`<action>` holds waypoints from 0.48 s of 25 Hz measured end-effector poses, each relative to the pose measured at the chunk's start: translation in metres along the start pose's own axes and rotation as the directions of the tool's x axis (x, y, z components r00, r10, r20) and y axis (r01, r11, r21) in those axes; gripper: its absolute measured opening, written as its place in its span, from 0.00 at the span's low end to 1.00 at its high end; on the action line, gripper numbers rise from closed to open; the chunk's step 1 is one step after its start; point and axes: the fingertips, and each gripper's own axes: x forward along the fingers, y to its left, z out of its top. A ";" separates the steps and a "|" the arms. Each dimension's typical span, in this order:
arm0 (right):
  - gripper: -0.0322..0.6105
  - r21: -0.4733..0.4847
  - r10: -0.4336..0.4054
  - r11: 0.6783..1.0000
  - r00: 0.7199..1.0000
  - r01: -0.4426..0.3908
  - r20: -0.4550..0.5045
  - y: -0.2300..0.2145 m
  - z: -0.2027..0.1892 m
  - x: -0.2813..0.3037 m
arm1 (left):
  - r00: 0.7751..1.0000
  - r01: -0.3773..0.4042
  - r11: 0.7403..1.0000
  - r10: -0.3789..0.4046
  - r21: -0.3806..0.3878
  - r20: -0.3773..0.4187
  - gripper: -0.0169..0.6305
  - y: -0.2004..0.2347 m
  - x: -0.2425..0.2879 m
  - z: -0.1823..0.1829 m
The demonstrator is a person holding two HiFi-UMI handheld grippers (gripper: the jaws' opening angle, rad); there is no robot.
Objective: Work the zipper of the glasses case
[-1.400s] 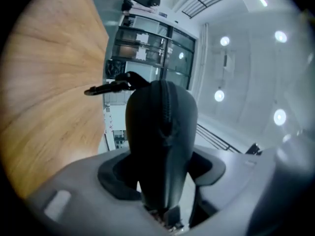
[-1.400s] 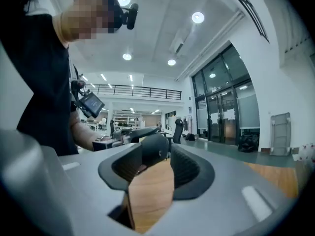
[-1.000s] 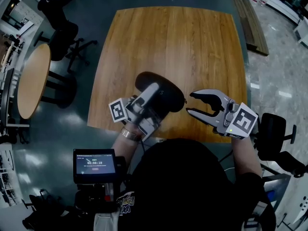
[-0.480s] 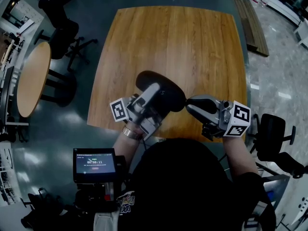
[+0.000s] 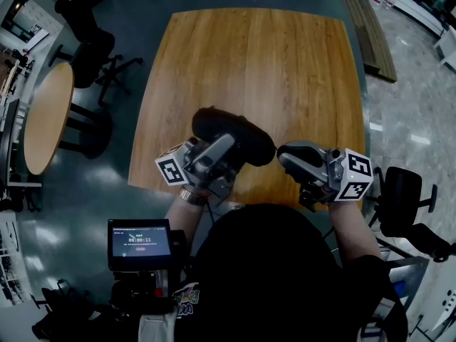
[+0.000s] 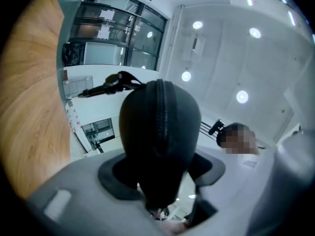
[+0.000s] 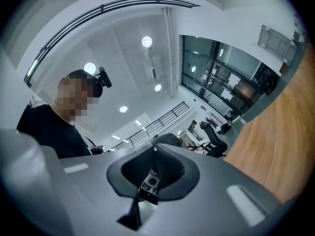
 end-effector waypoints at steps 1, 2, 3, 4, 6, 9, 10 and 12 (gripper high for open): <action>0.09 0.023 0.009 1.000 1.000 -0.010 0.010 0.001 0.001 0.001 | 1.000 0.007 1.000 -0.007 0.026 0.002 0.42 -0.003 0.001 0.001; 0.09 0.031 0.011 0.999 1.000 -0.012 0.018 0.001 0.002 0.001 | 1.000 0.007 0.999 -0.007 0.041 0.005 0.42 -0.005 0.001 0.001; 0.09 0.016 0.005 1.000 1.000 -0.005 0.022 0.002 0.003 0.001 | 1.000 0.004 0.999 -0.005 0.039 0.010 0.42 -0.004 0.001 0.001; 0.09 -0.023 -0.009 1.000 1.000 0.009 0.023 0.003 0.005 0.001 | 1.000 0.002 1.000 -0.002 0.019 0.017 0.42 -0.003 0.001 0.001; 0.09 -0.120 -0.041 0.992 0.999 0.043 0.015 0.006 0.008 0.003 | 0.999 -0.007 0.998 0.009 -0.056 0.042 0.42 0.004 -0.003 0.002; 0.09 -0.193 -0.074 0.978 0.997 0.072 -0.003 0.007 0.009 0.005 | 0.997 -0.020 0.992 0.030 -0.126 0.078 0.42 0.011 -0.008 0.002; 0.09 -0.196 -0.077 0.978 0.997 0.074 -0.009 0.006 0.008 0.004 | 0.996 -0.020 0.992 0.031 -0.127 0.083 0.42 0.011 -0.009 0.003; 0.09 -0.156 -0.064 0.986 0.998 0.063 -0.005 0.005 0.009 0.004 | 0.996 -0.005 0.993 0.015 -0.117 0.087 0.42 0.010 -0.010 0.003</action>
